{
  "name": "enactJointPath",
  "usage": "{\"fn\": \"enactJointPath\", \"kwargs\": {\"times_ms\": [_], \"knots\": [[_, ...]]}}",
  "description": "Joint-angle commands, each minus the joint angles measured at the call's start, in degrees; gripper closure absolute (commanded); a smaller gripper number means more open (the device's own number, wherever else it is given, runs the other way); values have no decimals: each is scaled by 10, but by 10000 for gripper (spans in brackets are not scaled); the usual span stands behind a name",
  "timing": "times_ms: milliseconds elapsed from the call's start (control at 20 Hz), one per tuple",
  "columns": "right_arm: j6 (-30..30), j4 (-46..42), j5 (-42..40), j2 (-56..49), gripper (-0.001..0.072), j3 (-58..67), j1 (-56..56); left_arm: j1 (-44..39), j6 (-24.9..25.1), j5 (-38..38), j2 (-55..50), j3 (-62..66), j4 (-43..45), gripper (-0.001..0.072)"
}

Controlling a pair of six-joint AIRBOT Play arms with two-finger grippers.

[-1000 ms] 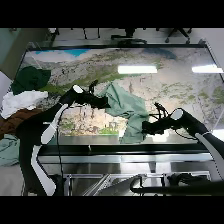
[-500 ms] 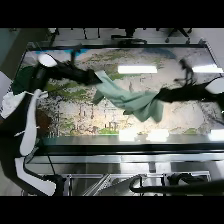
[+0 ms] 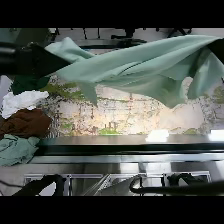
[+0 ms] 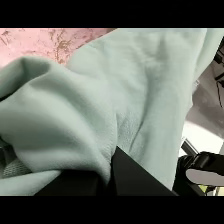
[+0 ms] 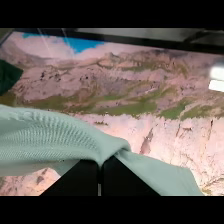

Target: Fold the shirts.

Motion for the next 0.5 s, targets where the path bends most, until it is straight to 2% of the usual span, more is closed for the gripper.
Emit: {"fn": "enactJointPath", "kwargs": {"times_ms": [0,50,250,450], "knots": [[-6,0,45,-10,695,16,-2,16,-5,11,82,-76,57,696],[-8,15,61,-31,695,3,-2,16,-5,10,87,-111,70,695],[-93,128,61,-138,695,-124,7,7,3,29,38,-249,69,695],[-143,129,1,-285,694,-225,30,-5,48,78,-108,-340,68,689]]}}
